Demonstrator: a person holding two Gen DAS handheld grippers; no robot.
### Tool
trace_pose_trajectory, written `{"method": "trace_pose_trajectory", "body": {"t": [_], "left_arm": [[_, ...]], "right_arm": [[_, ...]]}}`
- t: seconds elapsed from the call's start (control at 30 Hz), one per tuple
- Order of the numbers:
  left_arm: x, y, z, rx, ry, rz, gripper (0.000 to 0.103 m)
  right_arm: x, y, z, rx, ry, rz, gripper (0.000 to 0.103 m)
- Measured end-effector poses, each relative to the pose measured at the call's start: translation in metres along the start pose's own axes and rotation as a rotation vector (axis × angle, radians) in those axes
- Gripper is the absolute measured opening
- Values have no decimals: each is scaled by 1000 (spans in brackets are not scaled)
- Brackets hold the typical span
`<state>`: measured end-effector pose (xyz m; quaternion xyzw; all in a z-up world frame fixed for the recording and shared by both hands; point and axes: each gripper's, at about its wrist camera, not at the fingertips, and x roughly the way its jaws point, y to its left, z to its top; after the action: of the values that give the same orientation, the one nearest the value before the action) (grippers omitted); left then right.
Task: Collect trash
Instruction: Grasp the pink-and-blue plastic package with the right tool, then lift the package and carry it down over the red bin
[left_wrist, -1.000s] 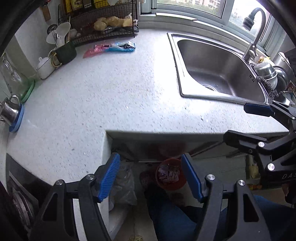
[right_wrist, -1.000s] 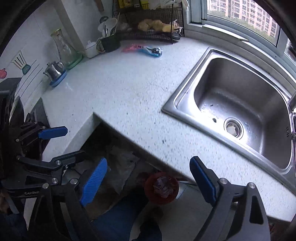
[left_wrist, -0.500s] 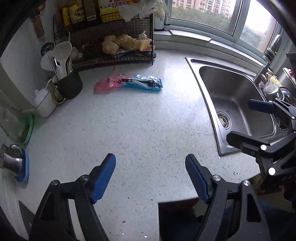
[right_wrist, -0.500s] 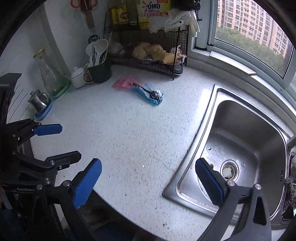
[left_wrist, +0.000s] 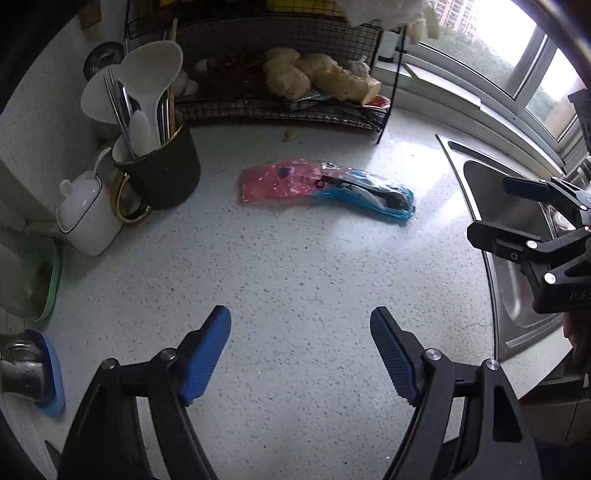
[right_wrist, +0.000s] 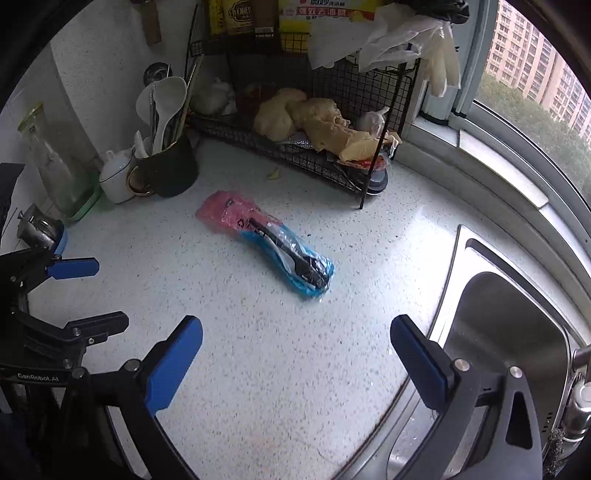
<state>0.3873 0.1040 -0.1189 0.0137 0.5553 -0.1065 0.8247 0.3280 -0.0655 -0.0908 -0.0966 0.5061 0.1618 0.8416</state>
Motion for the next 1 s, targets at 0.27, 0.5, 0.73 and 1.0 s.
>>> {"method": "trace_pose_trajectory", "body": {"t": [0.27, 0.5, 0.73, 1.0], "left_arm": [[35, 34, 28, -16, 41, -8, 77], [55, 46, 35, -37, 81, 29, 77], [62, 57, 27, -65, 101, 22, 78], [52, 52, 22, -79, 68, 2, 88]], "right_arm": [[66, 6, 44, -78, 90, 20, 102], [117, 14, 62, -131, 164, 60, 102], [131, 23, 64, -141, 184, 100, 89], [119, 36, 44, -188, 199, 92, 29]]}}
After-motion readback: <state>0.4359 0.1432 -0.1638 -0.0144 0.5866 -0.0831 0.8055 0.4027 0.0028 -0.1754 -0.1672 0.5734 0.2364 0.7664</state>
